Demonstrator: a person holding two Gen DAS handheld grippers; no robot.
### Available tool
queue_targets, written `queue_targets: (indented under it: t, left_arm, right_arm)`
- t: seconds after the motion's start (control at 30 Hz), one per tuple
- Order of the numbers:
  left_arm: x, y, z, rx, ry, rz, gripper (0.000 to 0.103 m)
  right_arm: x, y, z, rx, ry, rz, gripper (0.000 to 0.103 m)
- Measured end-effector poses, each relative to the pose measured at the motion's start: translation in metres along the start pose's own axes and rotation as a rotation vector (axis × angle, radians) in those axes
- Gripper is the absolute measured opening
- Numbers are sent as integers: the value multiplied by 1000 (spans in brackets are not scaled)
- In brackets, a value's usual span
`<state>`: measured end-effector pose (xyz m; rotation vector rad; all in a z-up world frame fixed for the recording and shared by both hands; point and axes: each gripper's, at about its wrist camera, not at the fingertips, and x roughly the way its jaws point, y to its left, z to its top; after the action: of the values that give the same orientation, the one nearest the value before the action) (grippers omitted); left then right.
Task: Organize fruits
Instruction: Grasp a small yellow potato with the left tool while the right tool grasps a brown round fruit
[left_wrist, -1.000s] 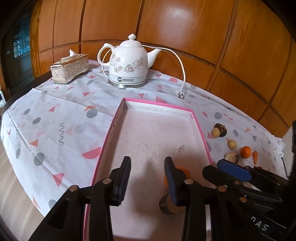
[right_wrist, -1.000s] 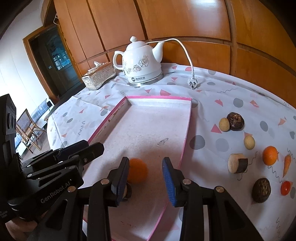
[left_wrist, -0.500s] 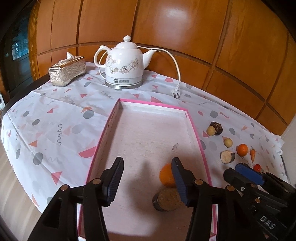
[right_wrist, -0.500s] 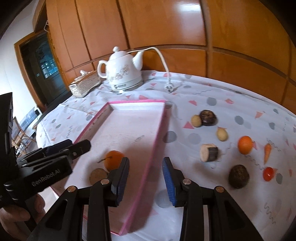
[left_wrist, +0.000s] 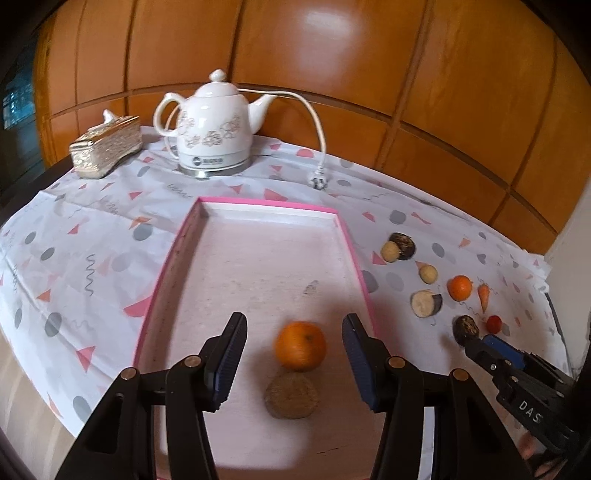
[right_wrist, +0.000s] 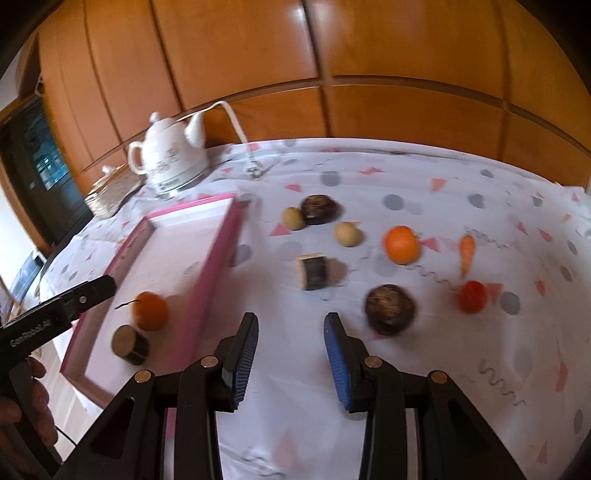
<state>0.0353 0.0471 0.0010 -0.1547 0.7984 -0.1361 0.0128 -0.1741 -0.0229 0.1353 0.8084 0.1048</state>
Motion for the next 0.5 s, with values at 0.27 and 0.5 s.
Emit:
queue_targets:
  t: [0.27,0.5]
  left_arm:
    - [5,-42,7,113,11,-87,54]
    - [21,-78,10,180,49,-147,54]
  right_arm:
    - [-7,-36,-7,74,-4,-63,37]
    - [-16,-63,-10,125,-20,-112,37]
